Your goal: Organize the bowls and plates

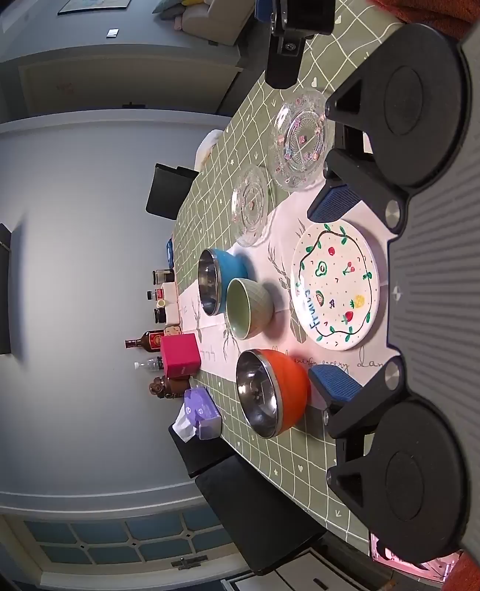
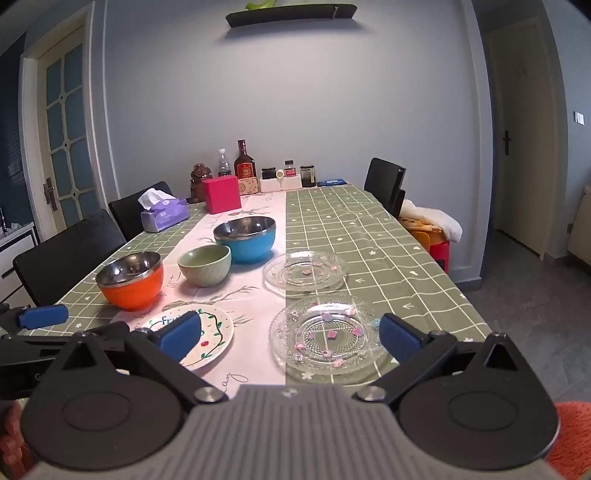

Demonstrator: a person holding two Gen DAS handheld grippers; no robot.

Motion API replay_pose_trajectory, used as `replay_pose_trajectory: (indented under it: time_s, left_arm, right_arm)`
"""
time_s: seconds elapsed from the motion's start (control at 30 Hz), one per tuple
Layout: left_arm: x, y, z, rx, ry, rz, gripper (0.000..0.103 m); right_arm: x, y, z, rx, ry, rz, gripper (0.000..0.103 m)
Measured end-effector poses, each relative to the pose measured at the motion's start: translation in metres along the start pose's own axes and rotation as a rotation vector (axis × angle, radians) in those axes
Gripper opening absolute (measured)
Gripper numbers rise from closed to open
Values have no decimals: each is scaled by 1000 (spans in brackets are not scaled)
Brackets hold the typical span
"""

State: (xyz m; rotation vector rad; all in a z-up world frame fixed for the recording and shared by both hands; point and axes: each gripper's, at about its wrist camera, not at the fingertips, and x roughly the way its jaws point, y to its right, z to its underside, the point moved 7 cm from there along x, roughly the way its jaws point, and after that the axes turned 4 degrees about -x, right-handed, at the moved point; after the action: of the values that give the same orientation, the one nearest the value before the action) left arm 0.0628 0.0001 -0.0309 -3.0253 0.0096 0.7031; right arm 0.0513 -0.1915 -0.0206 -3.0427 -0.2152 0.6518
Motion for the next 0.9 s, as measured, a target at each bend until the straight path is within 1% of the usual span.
replay_pose_trajectory:
  time_s: [0.07, 0.33, 0.43, 0.9]
  left_arm:
    - [0, 0, 0, 1, -1, -4, 101]
    - [-5, -1, 2, 0, -4, -5, 101]
    - [-5, -2, 3, -1, -3, -2, 101]
    - [3, 4, 4, 3, -7, 2, 101]
  right_arm:
    - [-1, 2, 1, 5, 12, 12, 100]
    - [2, 2, -1, 40, -13, -4, 100]
    - [1, 2, 1, 17, -1, -13, 100]
    - [2, 2, 2, 20, -14, -10, 100]
